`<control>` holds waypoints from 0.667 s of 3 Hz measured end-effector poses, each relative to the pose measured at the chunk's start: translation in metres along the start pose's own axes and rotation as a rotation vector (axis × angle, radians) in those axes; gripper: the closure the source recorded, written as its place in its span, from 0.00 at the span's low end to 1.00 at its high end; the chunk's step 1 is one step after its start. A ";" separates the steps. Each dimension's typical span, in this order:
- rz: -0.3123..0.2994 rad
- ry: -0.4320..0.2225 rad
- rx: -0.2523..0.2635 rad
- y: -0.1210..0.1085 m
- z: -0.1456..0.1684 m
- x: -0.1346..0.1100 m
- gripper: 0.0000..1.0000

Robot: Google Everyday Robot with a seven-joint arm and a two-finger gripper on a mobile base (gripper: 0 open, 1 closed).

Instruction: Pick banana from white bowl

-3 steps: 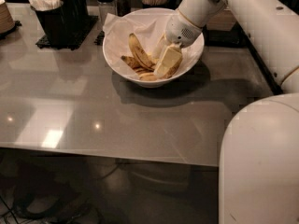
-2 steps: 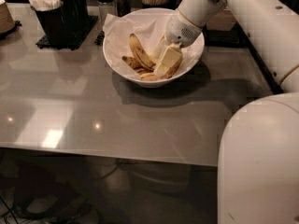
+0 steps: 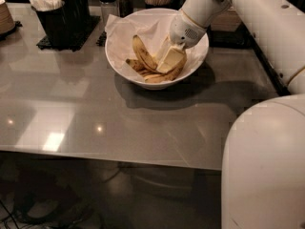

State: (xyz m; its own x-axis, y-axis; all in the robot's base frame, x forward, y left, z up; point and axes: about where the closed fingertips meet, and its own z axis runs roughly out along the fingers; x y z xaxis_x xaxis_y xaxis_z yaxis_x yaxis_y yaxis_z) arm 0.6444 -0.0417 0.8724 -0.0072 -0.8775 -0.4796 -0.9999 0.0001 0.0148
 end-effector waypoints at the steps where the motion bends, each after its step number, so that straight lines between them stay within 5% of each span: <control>1: 0.017 0.010 0.060 0.001 -0.004 0.008 1.00; 2: 0.016 0.008 0.067 0.002 -0.005 0.007 1.00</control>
Offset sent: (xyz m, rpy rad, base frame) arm -0.0312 0.0014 0.0602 0.0964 -0.2095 0.0580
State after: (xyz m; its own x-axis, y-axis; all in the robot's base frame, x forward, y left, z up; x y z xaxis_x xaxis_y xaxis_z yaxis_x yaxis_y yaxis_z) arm 0.6422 -0.0500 0.8733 -0.0233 -0.8810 -0.4726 -0.9982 0.0462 -0.0369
